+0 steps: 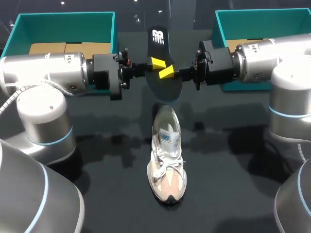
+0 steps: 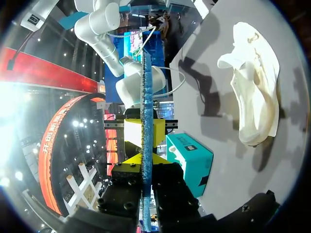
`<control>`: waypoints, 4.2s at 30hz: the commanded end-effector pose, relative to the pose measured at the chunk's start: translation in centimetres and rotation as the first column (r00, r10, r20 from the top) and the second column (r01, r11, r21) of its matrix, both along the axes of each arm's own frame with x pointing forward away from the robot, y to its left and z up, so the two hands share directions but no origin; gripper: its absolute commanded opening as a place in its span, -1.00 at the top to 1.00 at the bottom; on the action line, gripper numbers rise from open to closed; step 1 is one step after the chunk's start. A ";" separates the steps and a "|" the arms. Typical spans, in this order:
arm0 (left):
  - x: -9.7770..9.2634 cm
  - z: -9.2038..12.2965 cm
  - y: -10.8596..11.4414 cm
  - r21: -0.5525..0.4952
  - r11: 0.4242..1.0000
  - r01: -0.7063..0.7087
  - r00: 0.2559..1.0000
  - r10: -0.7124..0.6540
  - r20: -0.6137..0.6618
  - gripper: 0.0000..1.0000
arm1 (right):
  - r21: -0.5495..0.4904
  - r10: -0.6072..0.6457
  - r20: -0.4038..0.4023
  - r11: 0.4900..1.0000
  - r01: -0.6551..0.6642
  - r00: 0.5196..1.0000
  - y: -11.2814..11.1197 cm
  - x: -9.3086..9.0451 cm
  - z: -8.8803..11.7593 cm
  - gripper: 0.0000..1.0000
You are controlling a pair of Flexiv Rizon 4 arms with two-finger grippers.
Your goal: Take the shoe out of the shoebox, open the shoe tongue, remove and reinsert the insole, then place the shoe into the shoebox
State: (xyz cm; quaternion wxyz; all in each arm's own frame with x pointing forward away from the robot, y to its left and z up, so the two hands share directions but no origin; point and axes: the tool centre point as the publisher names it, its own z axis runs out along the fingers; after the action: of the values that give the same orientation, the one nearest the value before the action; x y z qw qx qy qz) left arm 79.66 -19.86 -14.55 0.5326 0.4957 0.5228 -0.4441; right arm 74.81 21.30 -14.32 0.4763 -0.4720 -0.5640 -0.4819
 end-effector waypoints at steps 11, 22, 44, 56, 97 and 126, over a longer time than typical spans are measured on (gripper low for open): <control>-2.5 0.3 6.1 0.189 0.980 -0.063 0.992 0.083 -0.098 -1.00 | 0.000 0.000 0.042 1.000 0.000 0.999 -1.8 1.0 -0.3 1.00; -2.5 0.3 6.1 0.189 0.980 -0.063 0.992 0.083 -0.098 -1.00 | -0.004 0.001 0.026 1.000 -0.001 1.000 -1.9 1.2 -0.5 1.00; -1.4 -1.0 10.6 0.403 0.906 -0.128 0.681 0.376 -0.629 -1.00 | -0.037 -0.016 0.204 0.999 0.024 0.979 -2.0 3.1 -1.9 1.00; -1.5 -3.5 10.6 0.495 0.857 -0.143 0.418 0.506 -0.755 -1.00 | -0.016 -0.041 0.285 0.999 0.048 0.958 -3.1 2.5 -3.8 1.00; -5.0 -15.6 9.6 0.670 0.742 -0.031 0.031 0.671 -0.741 -1.00 | 0.075 -0.096 0.524 0.995 0.066 0.846 -3.2 4.9 -9.6 1.00; -4.5 -18.8 7.5 0.681 0.727 0.084 0.080 0.676 -0.732 -1.00 | 0.195 -0.197 0.578 0.976 0.100 0.792 -1.7 5.9 -11.9 1.00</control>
State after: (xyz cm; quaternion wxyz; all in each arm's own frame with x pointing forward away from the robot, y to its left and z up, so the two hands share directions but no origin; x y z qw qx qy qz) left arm 75.08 -12.25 -33.31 -0.0261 0.0908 0.9338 -0.3451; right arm 81.01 19.50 -26.37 0.2737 -0.2989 -0.6063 -0.6842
